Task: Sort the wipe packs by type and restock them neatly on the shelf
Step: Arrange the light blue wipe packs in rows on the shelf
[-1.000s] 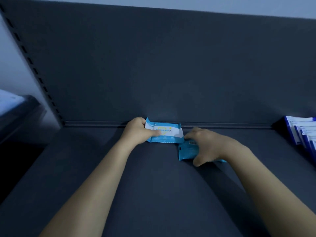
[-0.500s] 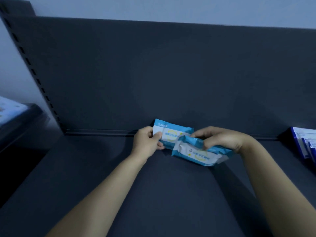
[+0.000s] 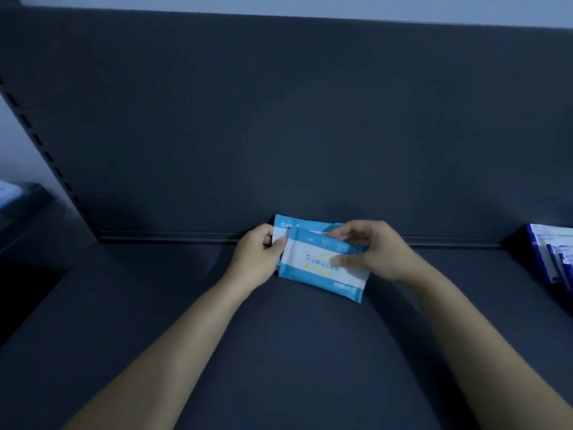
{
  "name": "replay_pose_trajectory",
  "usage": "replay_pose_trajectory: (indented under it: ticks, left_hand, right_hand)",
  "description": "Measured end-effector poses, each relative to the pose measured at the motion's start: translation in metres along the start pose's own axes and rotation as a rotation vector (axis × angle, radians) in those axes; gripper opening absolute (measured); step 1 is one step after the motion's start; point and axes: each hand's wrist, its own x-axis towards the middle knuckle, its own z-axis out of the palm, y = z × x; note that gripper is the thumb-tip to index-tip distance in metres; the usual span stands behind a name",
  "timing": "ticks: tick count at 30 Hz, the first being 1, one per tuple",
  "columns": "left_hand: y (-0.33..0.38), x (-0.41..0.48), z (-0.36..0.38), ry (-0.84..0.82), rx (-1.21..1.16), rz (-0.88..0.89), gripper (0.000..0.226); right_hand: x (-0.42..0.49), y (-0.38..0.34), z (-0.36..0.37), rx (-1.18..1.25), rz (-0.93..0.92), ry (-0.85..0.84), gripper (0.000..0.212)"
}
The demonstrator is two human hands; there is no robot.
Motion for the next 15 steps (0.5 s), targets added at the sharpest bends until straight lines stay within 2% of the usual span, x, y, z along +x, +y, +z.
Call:
replay_pose_trajectory:
  ticks: [2,3,6,9,12,15]
  left_hand:
    - [0.001,-0.001,-0.003,-0.01,0.004,-0.015,0.04]
    - [0.002,-0.003,-0.004,-0.029,-0.029,-0.023,0.04]
    - [0.003,-0.008,-0.003,-0.097,-0.122,-0.014,0.017]
    - [0.003,-0.008,-0.005,-0.114,-0.132,-0.012,0.02]
    - [0.005,-0.01,-0.011,-0.175,-0.107,-0.012,0.034]
    - [0.01,-0.011,-0.016,-0.176,-0.001,-0.033,0.053]
  right_hand:
    - [0.002,0.001,0.012,-0.022,-0.047,0.056,0.034]
    - [0.003,0.002,0.015,-0.049,-0.074,0.086,0.035]
    - [0.003,0.002,0.019,-0.153,-0.12,0.18,0.04]
    - [0.0,-0.002,0.023,-0.273,0.019,0.28,0.066]
    - [-0.002,-0.003,0.026,-0.141,0.179,0.286,0.077]
    - [-0.002,-0.002,0.027,0.106,0.288,0.302,0.072]
